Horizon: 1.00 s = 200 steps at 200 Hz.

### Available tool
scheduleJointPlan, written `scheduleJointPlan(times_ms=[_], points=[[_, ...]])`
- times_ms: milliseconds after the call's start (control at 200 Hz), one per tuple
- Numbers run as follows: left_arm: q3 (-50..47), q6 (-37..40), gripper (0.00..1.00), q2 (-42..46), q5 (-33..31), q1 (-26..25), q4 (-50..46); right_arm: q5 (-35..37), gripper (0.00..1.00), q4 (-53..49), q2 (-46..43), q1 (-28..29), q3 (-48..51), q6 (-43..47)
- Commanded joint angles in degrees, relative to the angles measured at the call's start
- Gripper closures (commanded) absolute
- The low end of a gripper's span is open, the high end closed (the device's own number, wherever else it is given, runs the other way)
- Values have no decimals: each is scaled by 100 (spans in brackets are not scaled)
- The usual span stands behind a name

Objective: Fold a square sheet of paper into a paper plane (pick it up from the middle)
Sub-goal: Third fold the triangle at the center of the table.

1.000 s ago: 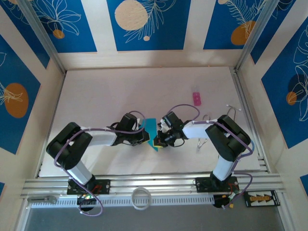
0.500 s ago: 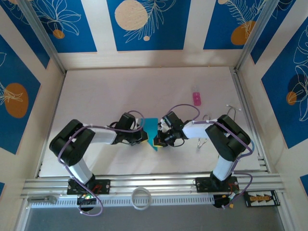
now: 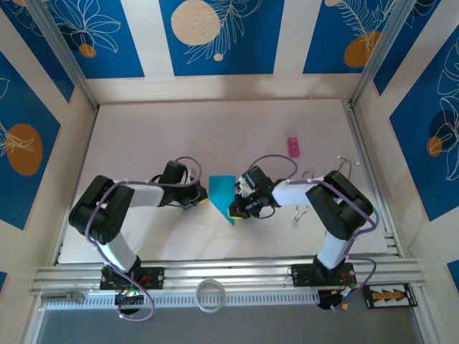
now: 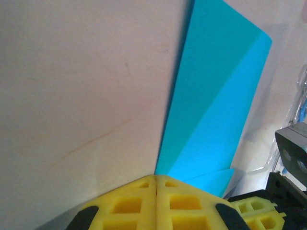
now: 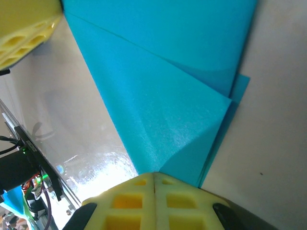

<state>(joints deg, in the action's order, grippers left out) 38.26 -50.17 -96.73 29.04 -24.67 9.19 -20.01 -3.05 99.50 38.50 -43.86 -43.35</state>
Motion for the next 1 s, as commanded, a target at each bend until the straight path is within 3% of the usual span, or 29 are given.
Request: scheduleJointPlan(times_ms=[0,280,540,775,995], points=[[159,250,98,262,-393,137,-563,327,100,-783,186,-110,121,273],[432,391,96,836,-390,-216,-862,182,100,-964,216,-259,-130,813],[782,324,95,125,-78,-945,-254,9,100,-1251,228,-511,-395,1328],[1042,455,94,-622,-133,-926,-308,-157,99,-1195,203,-595,-475,1371],[870,330,98,-736,-317,-670,-514,-383,97,-1275,-93,-581,-649,1326]])
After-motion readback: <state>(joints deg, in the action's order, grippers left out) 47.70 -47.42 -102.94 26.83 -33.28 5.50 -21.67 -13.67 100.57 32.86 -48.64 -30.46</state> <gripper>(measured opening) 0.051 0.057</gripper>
